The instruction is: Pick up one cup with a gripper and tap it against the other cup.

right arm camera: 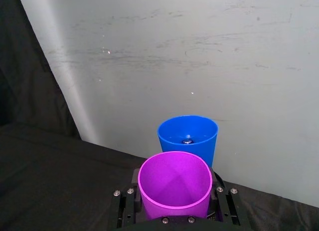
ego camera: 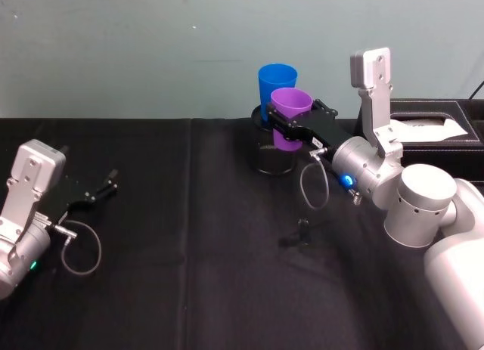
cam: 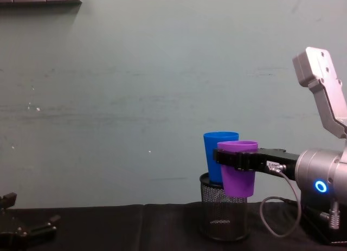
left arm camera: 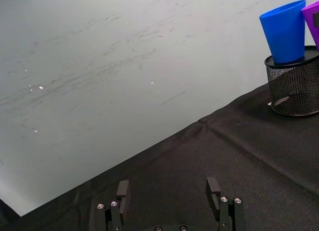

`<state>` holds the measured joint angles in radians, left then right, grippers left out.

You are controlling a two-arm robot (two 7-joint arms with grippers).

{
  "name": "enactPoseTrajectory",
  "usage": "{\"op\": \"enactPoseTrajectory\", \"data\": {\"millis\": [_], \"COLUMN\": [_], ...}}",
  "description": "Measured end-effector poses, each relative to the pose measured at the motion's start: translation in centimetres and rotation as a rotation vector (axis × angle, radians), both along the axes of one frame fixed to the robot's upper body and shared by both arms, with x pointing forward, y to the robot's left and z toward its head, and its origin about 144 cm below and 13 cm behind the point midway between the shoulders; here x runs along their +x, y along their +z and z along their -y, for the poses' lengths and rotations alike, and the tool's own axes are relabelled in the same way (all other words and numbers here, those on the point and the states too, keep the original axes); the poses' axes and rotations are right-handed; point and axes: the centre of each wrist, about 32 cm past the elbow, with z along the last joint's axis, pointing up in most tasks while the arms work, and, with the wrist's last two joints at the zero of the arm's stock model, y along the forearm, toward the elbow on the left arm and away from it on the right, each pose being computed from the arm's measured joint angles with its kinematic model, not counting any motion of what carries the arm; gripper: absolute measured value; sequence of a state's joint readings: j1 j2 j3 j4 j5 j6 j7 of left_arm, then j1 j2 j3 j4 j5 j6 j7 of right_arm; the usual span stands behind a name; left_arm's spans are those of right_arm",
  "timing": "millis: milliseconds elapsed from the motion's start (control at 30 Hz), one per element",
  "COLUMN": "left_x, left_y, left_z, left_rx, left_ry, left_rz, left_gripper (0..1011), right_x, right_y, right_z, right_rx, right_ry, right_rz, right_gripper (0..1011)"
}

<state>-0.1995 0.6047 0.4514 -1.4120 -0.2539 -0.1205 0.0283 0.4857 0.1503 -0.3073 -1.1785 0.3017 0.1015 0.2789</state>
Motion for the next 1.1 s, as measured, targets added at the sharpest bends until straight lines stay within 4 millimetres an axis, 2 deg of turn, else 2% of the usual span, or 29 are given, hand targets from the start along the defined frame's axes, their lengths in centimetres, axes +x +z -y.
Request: {"op": "enactPoseTrajectory", "data": {"millis": [1100], "left_x": [0.0], "left_y": [0.0], "left_z": [0.0], "left_rx": [0.0], "left_ry": [0.0], "left_rz": [0.0], "left_gripper": [1000], "right_x": [0.0], "right_y": [0.0], "right_z": [0.0], "right_rx": [0.0], "right_ry": [0.0], "right_rz": [0.0], "right_gripper": [729]}}
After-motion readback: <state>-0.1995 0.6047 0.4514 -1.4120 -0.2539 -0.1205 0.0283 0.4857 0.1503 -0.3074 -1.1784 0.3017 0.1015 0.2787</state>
